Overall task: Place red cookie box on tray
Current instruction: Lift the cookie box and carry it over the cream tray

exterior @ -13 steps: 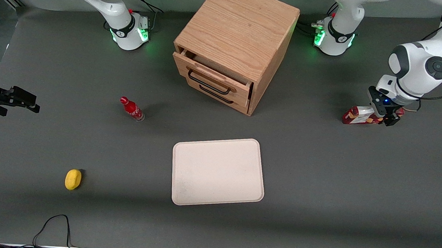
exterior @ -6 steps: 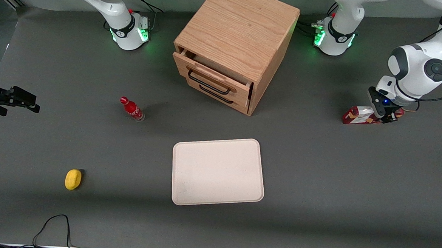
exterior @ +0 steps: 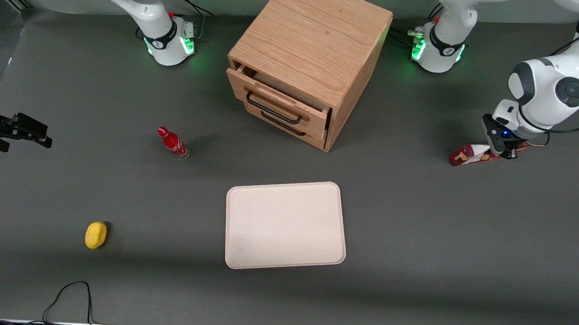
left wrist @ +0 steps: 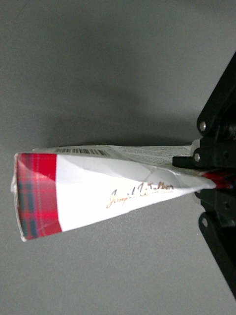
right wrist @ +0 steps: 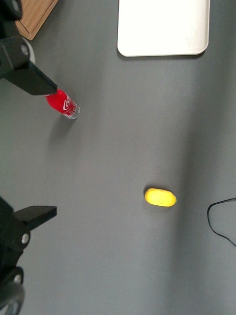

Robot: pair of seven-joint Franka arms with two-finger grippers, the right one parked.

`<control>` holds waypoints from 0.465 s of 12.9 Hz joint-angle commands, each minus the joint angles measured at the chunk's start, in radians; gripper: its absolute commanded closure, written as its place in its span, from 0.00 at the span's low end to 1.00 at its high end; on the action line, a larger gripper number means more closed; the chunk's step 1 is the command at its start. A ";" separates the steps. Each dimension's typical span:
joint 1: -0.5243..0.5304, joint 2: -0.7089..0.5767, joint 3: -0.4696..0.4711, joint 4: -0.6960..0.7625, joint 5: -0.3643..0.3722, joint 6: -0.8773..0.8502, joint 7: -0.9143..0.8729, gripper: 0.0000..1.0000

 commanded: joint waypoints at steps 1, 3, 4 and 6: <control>0.005 -0.103 -0.006 0.072 0.001 -0.191 0.016 1.00; -0.002 -0.156 -0.015 0.229 -0.007 -0.466 0.002 1.00; -0.004 -0.168 -0.038 0.330 -0.008 -0.602 -0.018 1.00; -0.006 -0.163 -0.078 0.543 -0.008 -0.842 -0.076 1.00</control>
